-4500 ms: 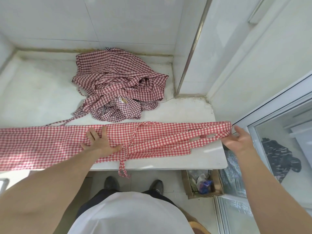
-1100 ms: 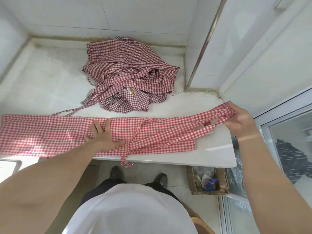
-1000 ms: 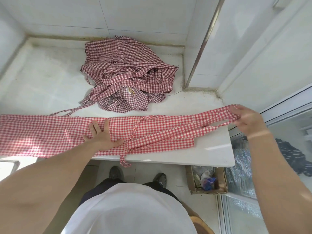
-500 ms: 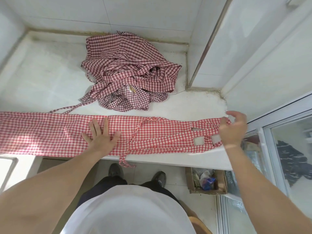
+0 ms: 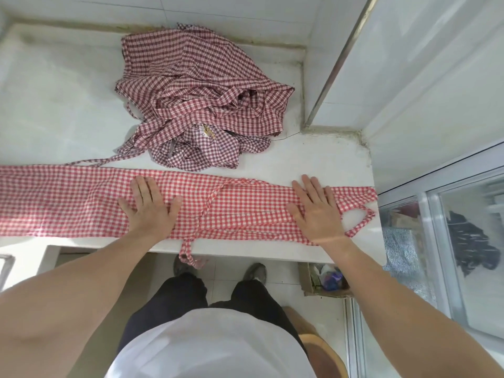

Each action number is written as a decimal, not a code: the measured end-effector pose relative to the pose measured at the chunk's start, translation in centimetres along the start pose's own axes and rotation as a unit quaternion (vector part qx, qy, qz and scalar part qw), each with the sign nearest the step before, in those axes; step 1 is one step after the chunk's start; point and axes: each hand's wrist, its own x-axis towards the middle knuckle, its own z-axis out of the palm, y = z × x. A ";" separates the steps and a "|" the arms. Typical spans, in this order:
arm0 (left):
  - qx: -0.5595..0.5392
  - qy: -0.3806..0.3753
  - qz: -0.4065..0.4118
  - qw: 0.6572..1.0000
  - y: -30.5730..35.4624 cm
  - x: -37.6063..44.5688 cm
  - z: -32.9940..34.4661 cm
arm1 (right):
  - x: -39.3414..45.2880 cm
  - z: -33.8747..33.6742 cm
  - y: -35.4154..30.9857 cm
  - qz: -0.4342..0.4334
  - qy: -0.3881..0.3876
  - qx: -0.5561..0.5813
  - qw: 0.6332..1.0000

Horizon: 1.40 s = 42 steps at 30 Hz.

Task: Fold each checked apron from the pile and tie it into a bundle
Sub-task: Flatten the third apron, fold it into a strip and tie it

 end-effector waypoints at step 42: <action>0.035 -0.140 0.055 0.988 6.4 -3.4 -2.4 | -2.8 -12.2 13.6 0.173 -0.185 0.651 0.715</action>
